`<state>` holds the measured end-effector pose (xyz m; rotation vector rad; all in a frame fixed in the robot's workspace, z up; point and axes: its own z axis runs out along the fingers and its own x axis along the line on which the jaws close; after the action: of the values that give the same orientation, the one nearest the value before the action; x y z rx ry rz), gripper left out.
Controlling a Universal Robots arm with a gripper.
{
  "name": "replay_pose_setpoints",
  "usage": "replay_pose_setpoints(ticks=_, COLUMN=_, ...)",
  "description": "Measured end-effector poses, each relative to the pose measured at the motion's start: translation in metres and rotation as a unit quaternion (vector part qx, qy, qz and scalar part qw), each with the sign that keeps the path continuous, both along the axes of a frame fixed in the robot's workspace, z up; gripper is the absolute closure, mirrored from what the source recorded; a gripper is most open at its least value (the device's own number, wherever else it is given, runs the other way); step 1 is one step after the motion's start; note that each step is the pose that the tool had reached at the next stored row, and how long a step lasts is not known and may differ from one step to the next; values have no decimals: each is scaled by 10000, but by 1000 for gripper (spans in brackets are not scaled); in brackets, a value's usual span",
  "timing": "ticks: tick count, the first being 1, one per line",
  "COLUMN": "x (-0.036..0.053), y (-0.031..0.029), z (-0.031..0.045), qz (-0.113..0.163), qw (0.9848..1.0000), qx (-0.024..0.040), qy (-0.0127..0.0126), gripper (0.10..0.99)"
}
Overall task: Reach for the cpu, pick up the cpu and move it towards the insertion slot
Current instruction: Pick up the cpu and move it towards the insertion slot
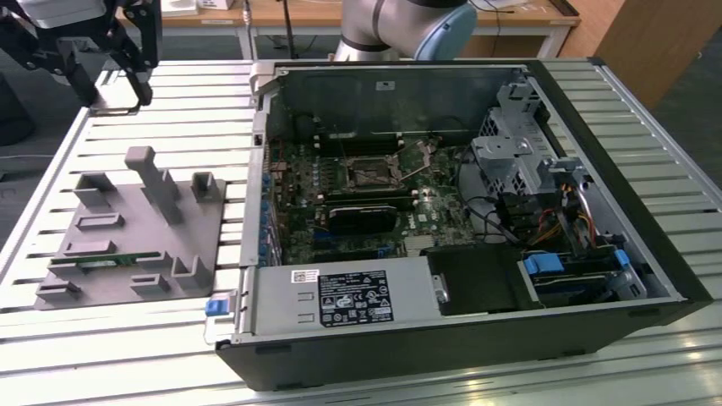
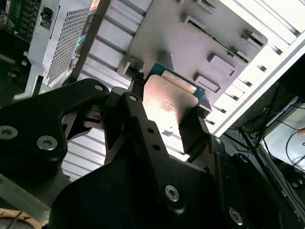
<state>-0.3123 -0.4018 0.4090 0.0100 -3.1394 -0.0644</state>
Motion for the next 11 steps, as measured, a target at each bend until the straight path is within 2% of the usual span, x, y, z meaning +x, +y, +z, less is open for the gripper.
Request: replay_pose_setpoints(ticks=11, x=313, y=0, z=0, qz=0, qw=10000, qx=0, qy=0, gripper=545)
